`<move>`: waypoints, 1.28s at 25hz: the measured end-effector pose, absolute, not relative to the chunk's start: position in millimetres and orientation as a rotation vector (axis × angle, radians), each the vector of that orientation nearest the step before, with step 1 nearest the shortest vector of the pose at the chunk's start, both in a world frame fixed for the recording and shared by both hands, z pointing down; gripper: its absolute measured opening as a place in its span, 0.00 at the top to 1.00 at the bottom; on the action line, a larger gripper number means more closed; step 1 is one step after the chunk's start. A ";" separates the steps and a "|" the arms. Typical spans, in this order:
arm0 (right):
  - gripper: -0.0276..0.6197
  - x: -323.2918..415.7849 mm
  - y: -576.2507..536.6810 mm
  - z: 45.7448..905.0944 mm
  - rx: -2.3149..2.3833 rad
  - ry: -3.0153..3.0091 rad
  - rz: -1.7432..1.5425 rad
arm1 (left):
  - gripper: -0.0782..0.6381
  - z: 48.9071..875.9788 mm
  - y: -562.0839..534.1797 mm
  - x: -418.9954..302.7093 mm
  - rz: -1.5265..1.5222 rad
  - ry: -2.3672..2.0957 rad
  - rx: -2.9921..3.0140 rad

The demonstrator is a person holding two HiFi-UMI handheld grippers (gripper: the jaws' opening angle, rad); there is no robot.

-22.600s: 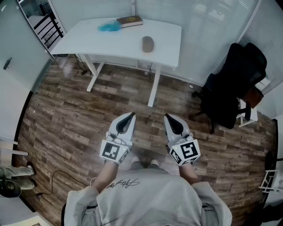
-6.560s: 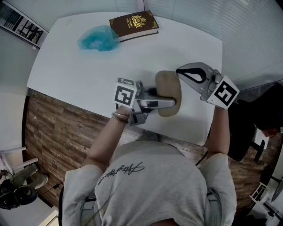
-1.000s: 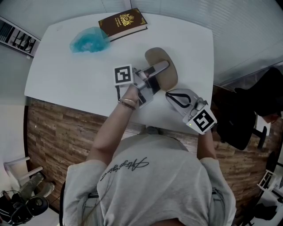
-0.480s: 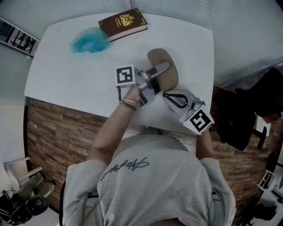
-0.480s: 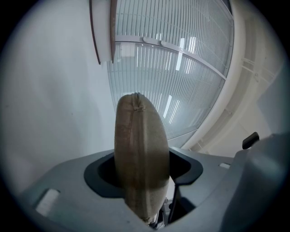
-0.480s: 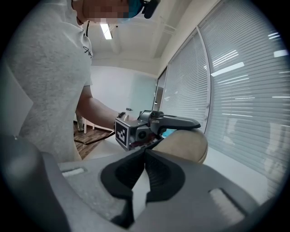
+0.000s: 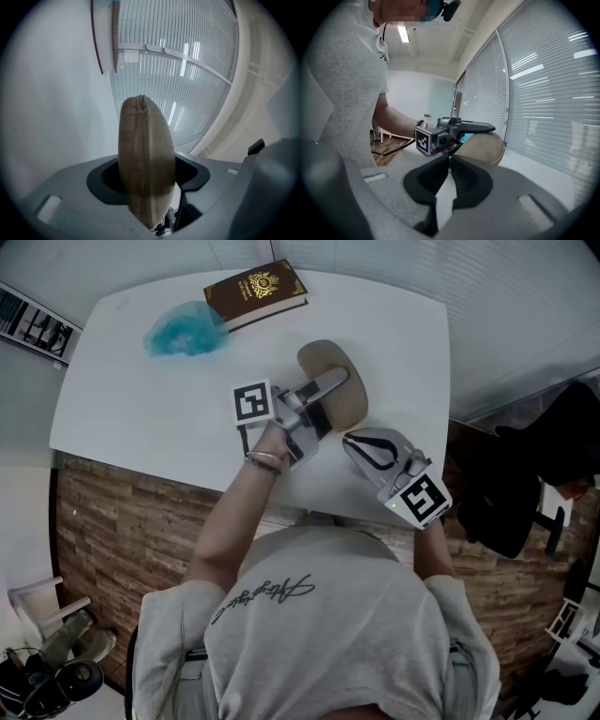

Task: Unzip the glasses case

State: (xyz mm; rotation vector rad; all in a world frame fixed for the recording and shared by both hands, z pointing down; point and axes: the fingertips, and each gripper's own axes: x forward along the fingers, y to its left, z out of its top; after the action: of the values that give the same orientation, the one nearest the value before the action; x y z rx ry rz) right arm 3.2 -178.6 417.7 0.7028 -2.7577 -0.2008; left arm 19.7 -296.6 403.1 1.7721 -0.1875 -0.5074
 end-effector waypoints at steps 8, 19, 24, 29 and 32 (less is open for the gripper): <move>0.92 22.6 -185.5 405.9 0.844 -2.773 -0.139 | 0.49 401.5 -292.2 17.0 -0.487 -0.220 1.808; 0.83 48.9 -220.3 400.8 1.137 -2.712 -0.062 | 0.49 416.1 -270.8 24.2 -0.346 -0.141 1.808; 0.70 45.1 -222.1 401.6 1.143 -2.731 -0.006 | 0.49 422.8 -270.7 26.2 -0.325 -0.148 1.813; 0.44 30.6 -228.2 406.1 1.191 -2.717 0.097 | 0.49 423.7 -277.0 29.1 -0.371 -0.166 1.793; 0.43 21.7 -233.0 413.2 1.208 -2.686 0.153 | 0.49 424.5 -277.1 34.0 -0.373 -0.157 1.799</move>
State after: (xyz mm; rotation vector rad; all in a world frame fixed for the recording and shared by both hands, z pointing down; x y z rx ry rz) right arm 21.7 -233.0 413.2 1.2080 -2.6863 0.1535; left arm 34.0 -277.1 424.5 1.7987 -0.1570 -0.3727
